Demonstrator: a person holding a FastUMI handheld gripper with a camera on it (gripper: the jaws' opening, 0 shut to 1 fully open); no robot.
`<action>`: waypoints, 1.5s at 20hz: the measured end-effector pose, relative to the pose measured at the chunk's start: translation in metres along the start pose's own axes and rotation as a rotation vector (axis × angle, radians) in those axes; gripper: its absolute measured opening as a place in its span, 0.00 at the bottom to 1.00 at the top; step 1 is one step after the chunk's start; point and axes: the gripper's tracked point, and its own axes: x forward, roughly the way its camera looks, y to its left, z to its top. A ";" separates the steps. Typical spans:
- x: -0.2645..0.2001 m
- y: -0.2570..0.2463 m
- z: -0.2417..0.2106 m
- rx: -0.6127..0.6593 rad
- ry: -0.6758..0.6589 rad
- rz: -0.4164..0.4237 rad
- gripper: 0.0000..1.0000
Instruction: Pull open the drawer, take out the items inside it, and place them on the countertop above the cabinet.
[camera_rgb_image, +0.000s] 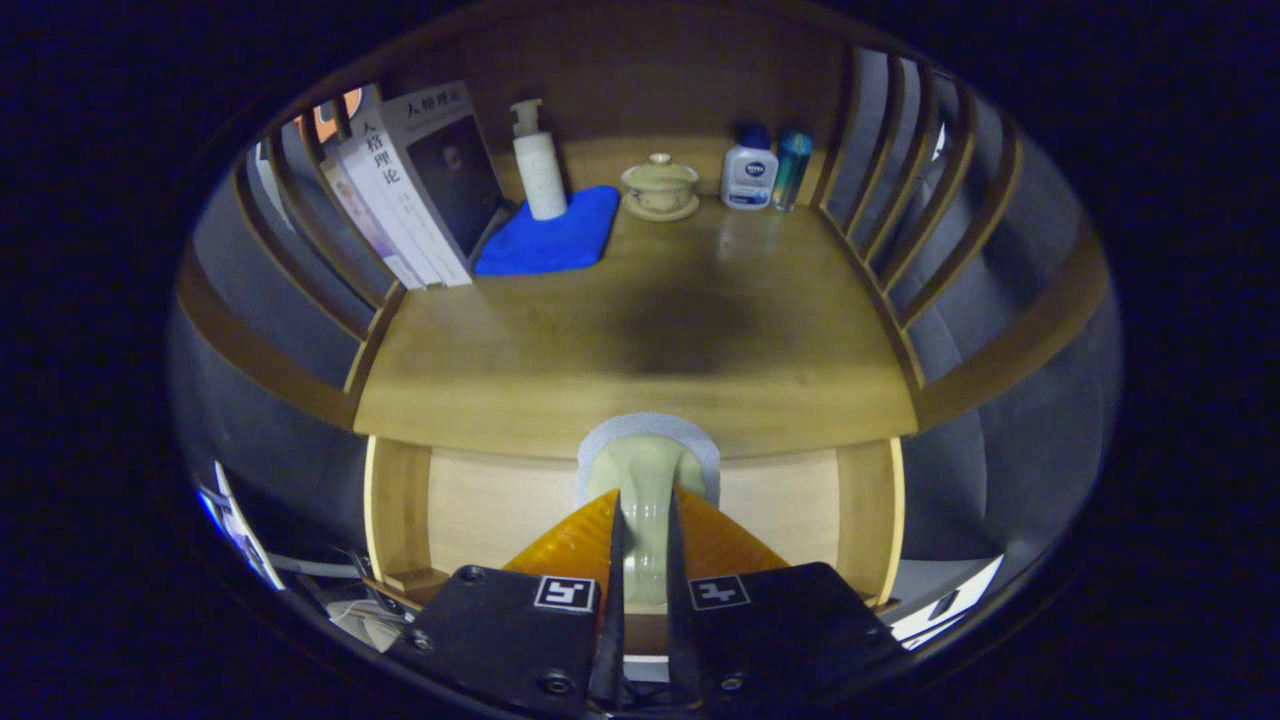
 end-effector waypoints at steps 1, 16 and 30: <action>0.002 -0.003 0.007 -0.012 0.005 -0.015 0.21; 0.076 0.005 0.078 -0.023 0.115 -0.051 0.21; 0.073 0.001 0.074 -0.024 0.017 -0.065 0.52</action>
